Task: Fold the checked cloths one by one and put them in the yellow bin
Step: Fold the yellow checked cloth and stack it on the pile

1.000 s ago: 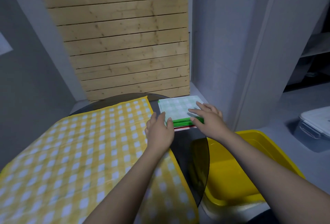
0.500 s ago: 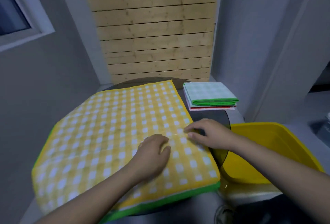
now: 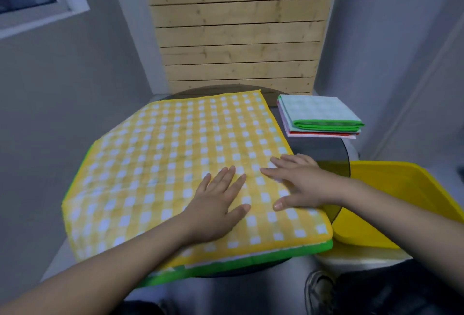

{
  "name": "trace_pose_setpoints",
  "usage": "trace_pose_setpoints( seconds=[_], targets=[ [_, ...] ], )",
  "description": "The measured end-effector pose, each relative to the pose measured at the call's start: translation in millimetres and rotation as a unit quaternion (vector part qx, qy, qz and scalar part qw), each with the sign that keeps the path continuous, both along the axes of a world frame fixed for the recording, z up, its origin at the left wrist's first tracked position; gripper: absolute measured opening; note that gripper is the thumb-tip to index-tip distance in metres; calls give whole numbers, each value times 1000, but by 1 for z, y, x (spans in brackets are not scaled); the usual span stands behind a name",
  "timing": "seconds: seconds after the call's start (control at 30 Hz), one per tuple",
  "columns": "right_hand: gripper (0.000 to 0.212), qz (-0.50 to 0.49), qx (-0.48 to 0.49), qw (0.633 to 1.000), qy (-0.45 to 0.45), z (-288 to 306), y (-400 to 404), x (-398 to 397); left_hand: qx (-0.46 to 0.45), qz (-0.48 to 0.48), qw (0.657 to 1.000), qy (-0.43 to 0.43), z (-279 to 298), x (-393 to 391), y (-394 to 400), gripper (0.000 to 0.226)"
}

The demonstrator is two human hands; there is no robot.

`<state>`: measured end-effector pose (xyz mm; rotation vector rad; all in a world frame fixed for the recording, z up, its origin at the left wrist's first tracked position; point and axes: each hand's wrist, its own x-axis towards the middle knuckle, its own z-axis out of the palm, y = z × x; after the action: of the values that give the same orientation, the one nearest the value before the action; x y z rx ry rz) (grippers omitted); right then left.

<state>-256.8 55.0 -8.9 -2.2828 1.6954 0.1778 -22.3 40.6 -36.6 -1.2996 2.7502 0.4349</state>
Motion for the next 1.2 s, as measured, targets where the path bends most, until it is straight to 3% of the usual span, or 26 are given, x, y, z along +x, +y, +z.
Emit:
trace_pose_setpoints(
  seconds=[0.1, 0.23, 0.4, 0.57, 0.93, 1.2],
  targets=[
    [61, 16, -59, 994, -92, 0, 13, 8, 37, -17, 995, 88, 1, 11, 1, 62],
    [38, 44, -30, 973, -226, -9, 37, 19, 48, -72, 983, 161, -2, 27, 19, 69],
    [43, 78, -18, 973, -218, -15, 58, 28, 42, -136, 975, 173, -9, 44, 36, 60],
    [28, 91, -17, 962, -256, -19, 64, 34, 57, -111, 965, 230, -10, 46, 42, 40],
    [8, 27, -27, 952, -303, -15, 67, 36, 93, -70, 956, 267, -9, 44, 46, 35],
    [19, -33, -35, 960, -277, 17, 49, 43, 143, 82, 942, 292, 34, 41, 36, 9]
  ],
)
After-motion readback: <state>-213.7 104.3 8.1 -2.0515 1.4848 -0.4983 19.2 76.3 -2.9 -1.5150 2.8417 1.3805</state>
